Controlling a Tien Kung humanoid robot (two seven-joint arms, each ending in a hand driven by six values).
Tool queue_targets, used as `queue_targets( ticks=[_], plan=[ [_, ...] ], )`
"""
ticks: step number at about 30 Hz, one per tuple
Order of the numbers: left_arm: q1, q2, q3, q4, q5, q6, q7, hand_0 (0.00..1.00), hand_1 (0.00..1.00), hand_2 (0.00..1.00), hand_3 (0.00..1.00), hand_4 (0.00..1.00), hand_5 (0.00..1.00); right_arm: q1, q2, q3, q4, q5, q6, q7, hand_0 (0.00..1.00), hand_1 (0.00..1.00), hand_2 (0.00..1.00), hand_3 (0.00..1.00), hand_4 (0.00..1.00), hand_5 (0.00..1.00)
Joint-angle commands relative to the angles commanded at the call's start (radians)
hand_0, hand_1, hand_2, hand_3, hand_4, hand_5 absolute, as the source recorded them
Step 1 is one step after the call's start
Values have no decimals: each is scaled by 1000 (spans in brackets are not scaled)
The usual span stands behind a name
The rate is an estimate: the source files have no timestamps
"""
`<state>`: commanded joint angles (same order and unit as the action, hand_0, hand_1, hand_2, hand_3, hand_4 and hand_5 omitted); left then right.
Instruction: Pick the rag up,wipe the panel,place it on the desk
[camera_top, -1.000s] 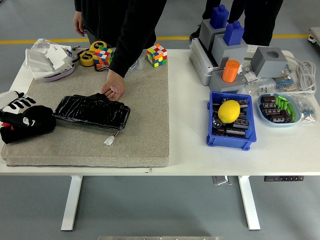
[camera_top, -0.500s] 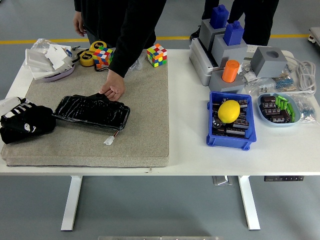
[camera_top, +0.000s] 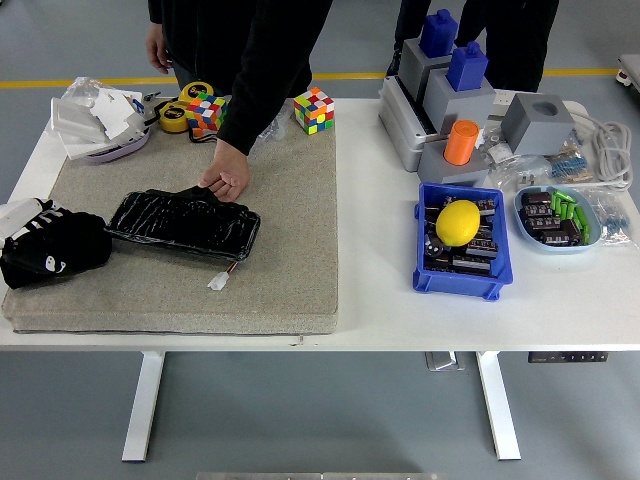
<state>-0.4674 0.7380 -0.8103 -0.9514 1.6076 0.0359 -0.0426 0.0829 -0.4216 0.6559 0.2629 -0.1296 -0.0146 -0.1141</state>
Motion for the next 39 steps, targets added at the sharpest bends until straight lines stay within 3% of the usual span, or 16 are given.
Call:
queue_targets(
  ticks=[13, 14, 20, 21, 26, 27, 39],
  plan=[
    [6, -12, 14, 17, -14, 18, -4, 539, 614, 622, 635, 890, 62, -1, -7, 32, 17, -32, 1, 7, 718, 687, 680, 585, 998, 511],
    [6, -13, 14, 17, -14, 22, -5, 493, 580, 604, 604, 803, 24, -1, -7, 29, 16, -28, 2, 7, 716, 687, 680, 586, 998, 511],
    [3, -15, 17, 13, -30, 32, -15, 493, 580, 604, 604, 803, 24, 1, -8, 16, 10, -14, 4, 6, 716, 687, 680, 586, 998, 511],
    [3, -15, 17, 13, -33, 33, -16, 440, 553, 594, 586, 653, 19, 1, -7, 15, 10, -13, 4, 6, 718, 686, 680, 585, 998, 511],
    [2, -14, 19, 12, -47, 36, -20, 440, 553, 594, 586, 653, 19, 2, -6, 11, 8, -8, 5, 8, 718, 686, 680, 585, 998, 511],
    [2, -14, 19, 13, -48, 36, -20, 416, 519, 563, 568, 513, 2, 2, -6, 10, 8, -8, 6, 8, 718, 687, 680, 585, 998, 510],
    [0, -16, 28, 11, -66, 26, -16, 399, 485, 547, 564, 492, 2, 3, -5, 9, 7, -4, 6, 9, 720, 687, 681, 586, 998, 508]
  ],
)
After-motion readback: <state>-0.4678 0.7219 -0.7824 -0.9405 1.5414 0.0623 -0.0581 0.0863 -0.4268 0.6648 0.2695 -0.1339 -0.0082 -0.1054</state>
